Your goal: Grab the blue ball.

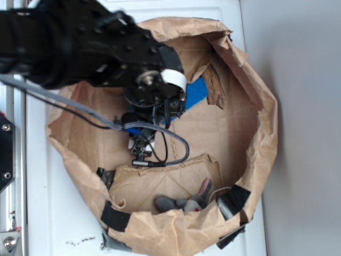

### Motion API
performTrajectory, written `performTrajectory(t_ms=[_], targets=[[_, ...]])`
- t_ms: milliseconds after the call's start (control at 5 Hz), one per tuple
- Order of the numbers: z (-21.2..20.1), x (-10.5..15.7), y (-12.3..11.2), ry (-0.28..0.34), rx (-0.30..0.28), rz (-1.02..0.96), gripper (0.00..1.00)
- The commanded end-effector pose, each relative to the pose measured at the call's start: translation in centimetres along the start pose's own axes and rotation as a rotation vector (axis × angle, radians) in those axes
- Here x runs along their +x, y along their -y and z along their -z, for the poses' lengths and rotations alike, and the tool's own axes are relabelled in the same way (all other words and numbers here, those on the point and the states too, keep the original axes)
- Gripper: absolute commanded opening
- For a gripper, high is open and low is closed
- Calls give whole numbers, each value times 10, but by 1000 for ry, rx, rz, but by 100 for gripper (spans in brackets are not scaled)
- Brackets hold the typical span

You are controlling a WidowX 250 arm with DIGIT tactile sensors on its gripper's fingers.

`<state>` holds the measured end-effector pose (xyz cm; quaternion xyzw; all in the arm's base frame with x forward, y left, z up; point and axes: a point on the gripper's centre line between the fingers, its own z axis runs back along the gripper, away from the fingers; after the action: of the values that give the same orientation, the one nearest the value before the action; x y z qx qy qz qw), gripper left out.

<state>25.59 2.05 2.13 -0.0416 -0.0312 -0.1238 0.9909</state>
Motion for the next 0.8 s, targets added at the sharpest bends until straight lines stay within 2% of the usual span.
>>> performTrajectory(t_ms=[0, 400, 600], targets=[[3, 5, 5, 21, 34, 54, 0], [-12, 7, 4, 85, 42, 100, 0], [-49, 8, 3, 179, 31, 80, 0]])
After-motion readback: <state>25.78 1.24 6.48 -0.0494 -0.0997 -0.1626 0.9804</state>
